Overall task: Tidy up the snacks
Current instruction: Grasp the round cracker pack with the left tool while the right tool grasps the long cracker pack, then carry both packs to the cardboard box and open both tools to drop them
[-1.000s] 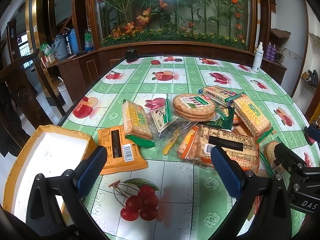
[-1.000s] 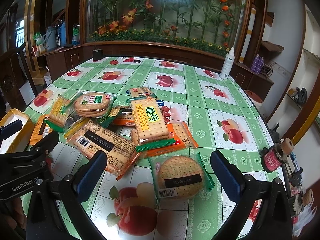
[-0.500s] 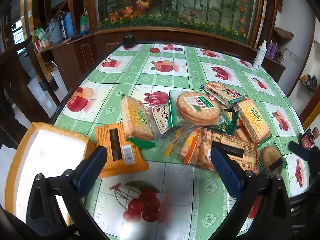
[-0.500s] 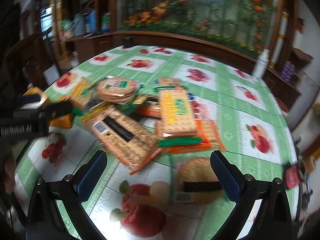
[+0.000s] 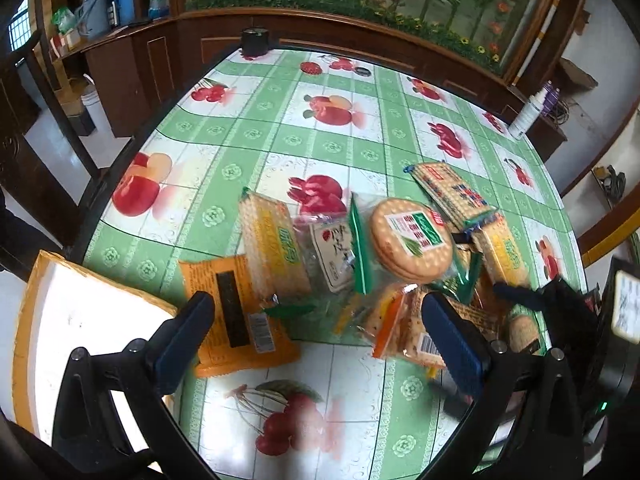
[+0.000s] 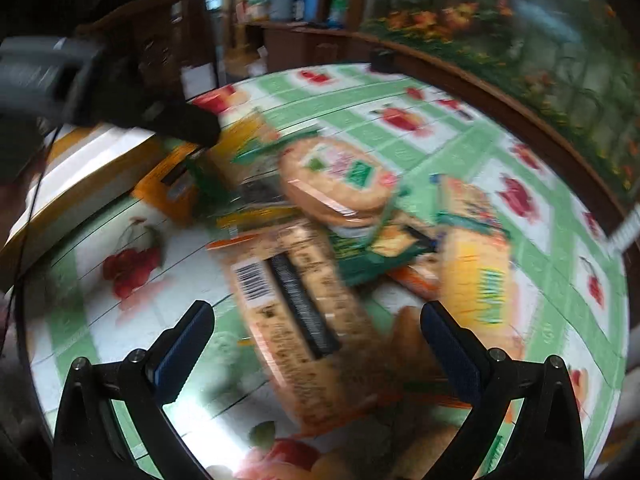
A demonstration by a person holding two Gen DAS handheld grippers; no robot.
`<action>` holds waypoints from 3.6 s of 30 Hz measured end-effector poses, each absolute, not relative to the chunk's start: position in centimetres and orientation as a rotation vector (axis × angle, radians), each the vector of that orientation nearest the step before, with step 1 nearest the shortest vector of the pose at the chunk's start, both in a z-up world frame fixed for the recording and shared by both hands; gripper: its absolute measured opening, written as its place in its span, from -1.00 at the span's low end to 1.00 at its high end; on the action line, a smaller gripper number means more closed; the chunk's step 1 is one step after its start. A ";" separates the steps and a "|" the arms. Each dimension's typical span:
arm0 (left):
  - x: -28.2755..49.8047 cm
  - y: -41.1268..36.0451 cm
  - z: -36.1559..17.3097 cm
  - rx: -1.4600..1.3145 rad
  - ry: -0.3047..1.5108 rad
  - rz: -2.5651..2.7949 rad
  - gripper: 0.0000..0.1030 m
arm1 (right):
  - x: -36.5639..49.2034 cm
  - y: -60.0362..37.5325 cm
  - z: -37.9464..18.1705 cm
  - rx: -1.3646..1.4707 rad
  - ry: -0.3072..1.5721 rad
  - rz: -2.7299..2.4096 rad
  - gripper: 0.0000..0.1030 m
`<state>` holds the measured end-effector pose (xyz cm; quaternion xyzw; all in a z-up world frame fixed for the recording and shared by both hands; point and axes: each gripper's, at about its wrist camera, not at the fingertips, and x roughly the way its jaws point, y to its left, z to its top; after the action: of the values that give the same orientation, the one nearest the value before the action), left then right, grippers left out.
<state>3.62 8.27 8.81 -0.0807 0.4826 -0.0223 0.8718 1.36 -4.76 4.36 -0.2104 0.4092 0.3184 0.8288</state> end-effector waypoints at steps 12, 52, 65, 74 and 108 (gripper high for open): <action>8.3 4.6 8.2 -0.096 1.047 -0.090 1.00 | 1.1 -6.4 2.9 -0.302 0.934 0.737 0.19; 8.9 1.1 8.7 0.021 0.975 -0.107 0.48 | -2.7 -9.1 4.1 -0.149 0.861 0.658 0.10; 2.2 6.6 12.1 -0.014 0.903 -0.085 0.48 | -4.3 -6.7 4.4 -0.194 0.873 0.650 0.07; -1.9 13.3 14.1 -0.047 0.858 -0.004 0.49 | -5.4 -4.5 6.9 -0.202 0.817 0.690 0.07; -9.5 26.5 3.9 -0.100 1.034 0.250 0.53 | -1.8 19.6 3.7 -0.339 0.917 0.941 0.12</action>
<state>-9.53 26.50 3.91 -0.0478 0.4927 0.1193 0.8606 -1.83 19.59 3.65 -0.1567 0.4239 0.4354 0.7786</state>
